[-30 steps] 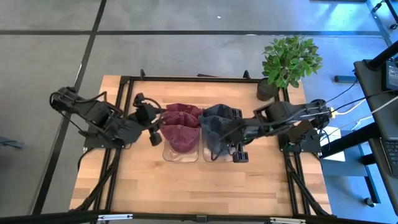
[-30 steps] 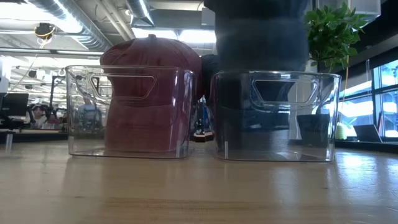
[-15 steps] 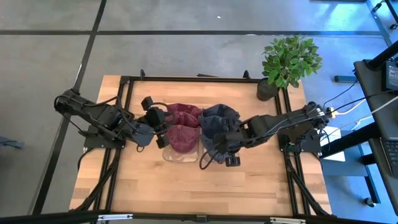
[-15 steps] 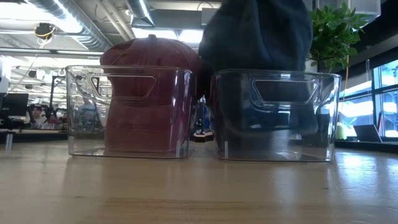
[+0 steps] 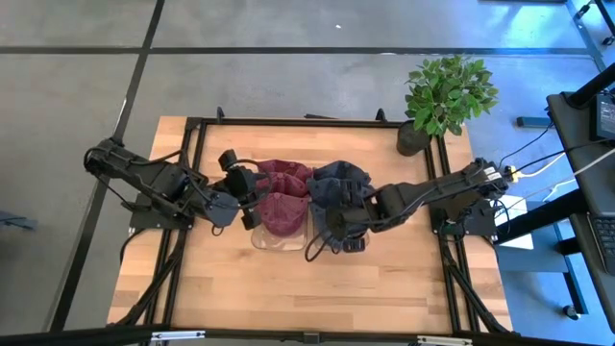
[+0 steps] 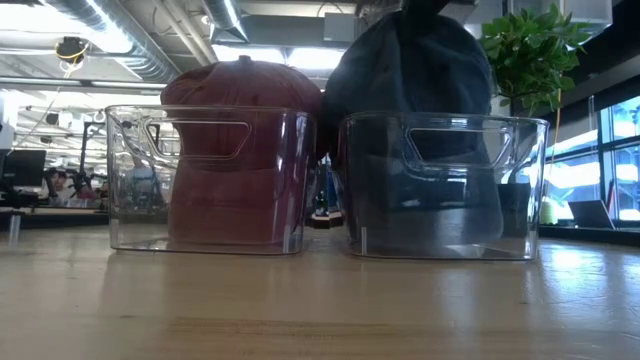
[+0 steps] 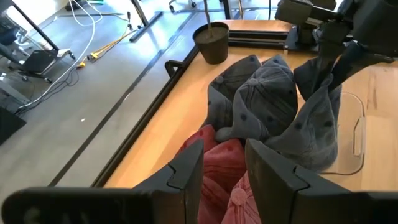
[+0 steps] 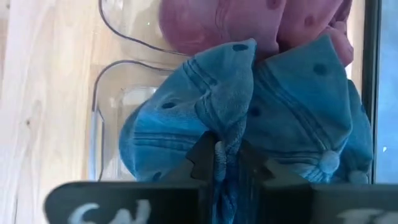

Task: Pick & Place hat
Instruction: Put the blue cap into the right transparent bin, then return to Home Position

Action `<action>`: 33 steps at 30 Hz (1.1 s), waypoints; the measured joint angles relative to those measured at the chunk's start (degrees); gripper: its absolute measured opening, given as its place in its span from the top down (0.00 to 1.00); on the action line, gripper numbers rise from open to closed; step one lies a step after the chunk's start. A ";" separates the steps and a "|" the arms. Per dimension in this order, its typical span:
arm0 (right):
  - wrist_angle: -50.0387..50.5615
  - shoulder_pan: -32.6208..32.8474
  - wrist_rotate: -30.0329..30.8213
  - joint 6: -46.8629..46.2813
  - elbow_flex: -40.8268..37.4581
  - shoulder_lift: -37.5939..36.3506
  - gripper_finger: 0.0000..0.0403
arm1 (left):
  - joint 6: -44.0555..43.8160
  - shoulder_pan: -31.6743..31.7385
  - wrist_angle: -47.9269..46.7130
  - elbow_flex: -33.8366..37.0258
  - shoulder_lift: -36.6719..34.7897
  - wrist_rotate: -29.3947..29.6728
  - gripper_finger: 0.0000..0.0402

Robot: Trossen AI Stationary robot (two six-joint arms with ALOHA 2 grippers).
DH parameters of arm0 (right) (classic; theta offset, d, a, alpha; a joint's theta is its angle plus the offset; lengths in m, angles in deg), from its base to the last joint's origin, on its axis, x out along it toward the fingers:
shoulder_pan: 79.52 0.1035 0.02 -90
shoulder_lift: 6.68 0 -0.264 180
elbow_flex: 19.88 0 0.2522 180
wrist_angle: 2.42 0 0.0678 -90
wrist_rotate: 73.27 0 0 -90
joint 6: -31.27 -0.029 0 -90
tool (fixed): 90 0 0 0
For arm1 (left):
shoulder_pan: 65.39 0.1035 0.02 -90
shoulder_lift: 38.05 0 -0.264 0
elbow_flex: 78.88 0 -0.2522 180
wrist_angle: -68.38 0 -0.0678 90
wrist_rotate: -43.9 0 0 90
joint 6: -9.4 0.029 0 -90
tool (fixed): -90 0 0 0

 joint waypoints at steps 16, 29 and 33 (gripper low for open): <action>-0.09 -2.23 2.36 0.13 0.00 0.00 0.85 | 0.06 0.00 -0.07 0.00 0.00 0.00 0.72; -0.20 -2.50 1.50 -1.37 0.00 -0.02 0.67 | 1.52 0.00 -0.11 0.00 0.00 0.13 0.72; -0.31 -2.47 1.45 -1.33 0.00 -0.07 0.61 | 5.54 0.00 -0.09 0.00 0.00 1.31 0.72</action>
